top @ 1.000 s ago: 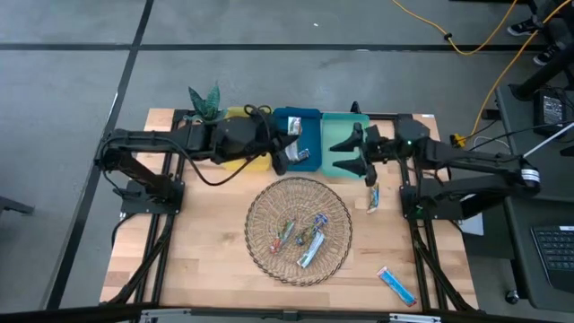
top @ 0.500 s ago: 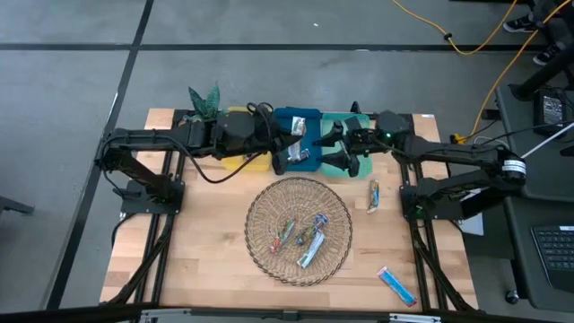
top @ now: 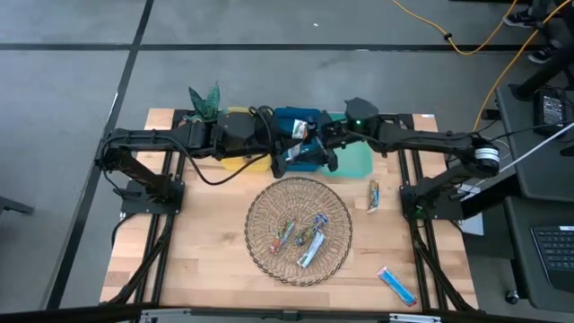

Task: Pick and place Granola Bars by type
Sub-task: Put the orange granola bar into the green bin

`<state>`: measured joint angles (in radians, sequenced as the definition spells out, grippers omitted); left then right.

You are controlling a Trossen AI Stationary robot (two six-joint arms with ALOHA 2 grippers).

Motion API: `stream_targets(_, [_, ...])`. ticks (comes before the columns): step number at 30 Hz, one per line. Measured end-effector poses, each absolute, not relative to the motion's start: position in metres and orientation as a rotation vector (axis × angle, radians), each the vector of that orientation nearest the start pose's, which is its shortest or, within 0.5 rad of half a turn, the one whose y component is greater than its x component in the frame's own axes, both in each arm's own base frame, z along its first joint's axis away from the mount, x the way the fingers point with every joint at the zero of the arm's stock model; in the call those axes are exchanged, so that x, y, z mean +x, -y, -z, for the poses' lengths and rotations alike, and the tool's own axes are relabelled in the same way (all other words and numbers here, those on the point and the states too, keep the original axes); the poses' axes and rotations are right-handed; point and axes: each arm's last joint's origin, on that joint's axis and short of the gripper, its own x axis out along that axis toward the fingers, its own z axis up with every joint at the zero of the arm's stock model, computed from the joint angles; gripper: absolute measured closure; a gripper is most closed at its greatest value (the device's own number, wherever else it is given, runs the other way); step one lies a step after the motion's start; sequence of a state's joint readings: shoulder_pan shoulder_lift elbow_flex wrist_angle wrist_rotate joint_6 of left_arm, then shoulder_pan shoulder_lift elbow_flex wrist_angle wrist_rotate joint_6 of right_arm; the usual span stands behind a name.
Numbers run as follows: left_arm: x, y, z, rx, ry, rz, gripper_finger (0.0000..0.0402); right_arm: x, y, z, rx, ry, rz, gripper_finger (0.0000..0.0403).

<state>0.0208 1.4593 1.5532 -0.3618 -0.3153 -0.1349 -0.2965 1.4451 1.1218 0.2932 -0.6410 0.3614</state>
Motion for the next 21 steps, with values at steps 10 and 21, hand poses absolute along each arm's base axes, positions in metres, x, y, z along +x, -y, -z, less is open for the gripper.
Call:
stream_targets(10, [0.3204, -0.0156, -0.4228, -0.067, -0.253, -0.347, 0.0375, 0.3293, 0.0802, -0.3459, 0.366, -0.084, -0.353, 0.0163])
stream_targets(21, [0.3204, -0.0159, -0.4229, -0.075, -0.251, -0.352, 0.0367, 0.3292, 0.0799, -0.3455, 0.366, -0.090, -0.361, 0.0337])
